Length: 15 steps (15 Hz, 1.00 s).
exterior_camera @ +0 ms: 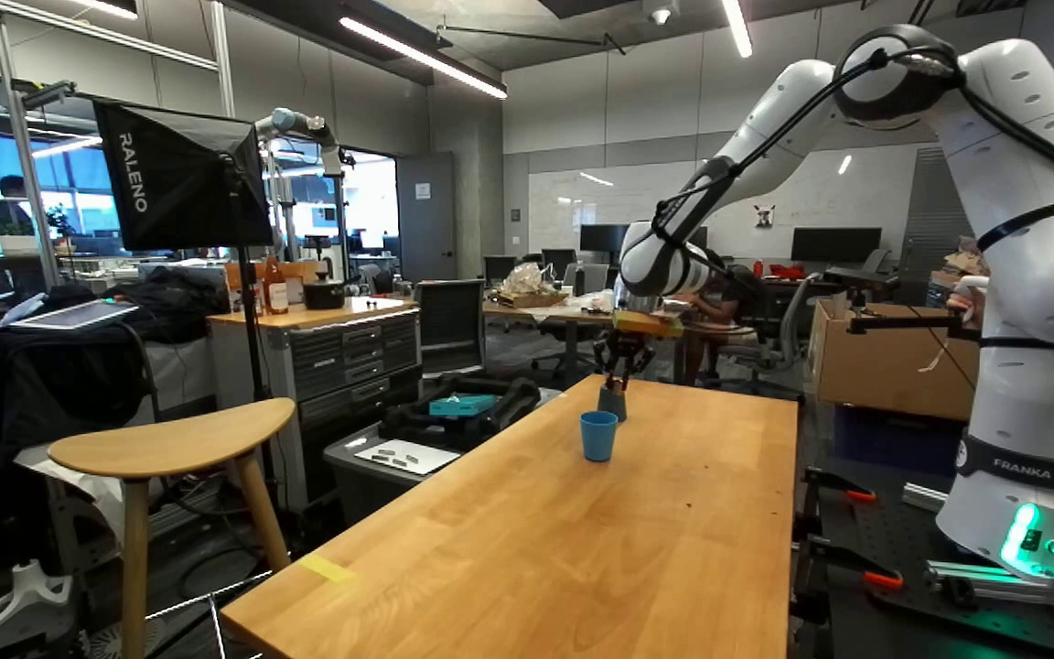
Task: Pick up the silver block from the table and put it in the light blue cup.
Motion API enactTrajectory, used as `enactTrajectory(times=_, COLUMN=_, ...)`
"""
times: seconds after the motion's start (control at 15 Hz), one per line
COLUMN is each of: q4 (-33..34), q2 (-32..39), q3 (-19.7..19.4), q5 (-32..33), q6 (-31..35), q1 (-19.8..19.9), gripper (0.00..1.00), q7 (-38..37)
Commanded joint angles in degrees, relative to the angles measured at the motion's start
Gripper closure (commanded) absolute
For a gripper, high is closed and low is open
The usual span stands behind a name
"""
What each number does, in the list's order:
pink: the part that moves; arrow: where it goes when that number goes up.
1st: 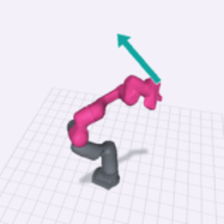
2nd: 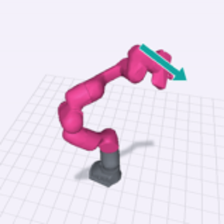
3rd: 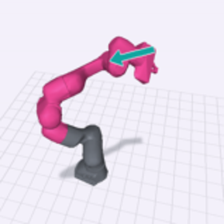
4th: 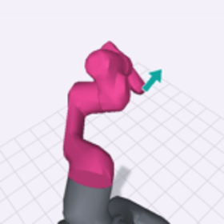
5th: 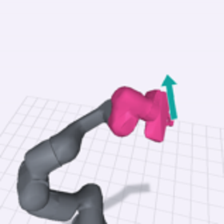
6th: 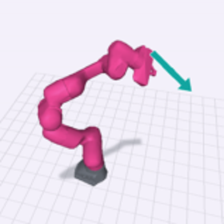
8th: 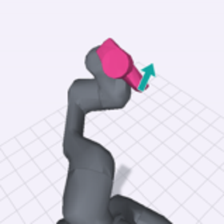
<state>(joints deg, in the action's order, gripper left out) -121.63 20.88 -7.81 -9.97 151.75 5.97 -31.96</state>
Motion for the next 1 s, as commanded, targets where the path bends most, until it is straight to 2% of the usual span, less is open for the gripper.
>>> enactTrajectory(times=0.0, q4=-1.46, q2=-6.99, q3=1.93, q5=-2.81, q6=-3.53, q1=-2.10, gripper=0.92, q7=1.97)
enactTrajectory(times=0.4, q4=-1.01, q2=-7.25, q3=4.15, q5=-3.80, q6=-3.48, q1=-4.47, gripper=0.92, q7=1.29)
enactTrajectory(times=0.93, q4=-0.60, q2=-1.83, q3=3.08, q5=-2.44, q6=-1.40, q1=-5.36, gripper=0.92, q7=0.00)
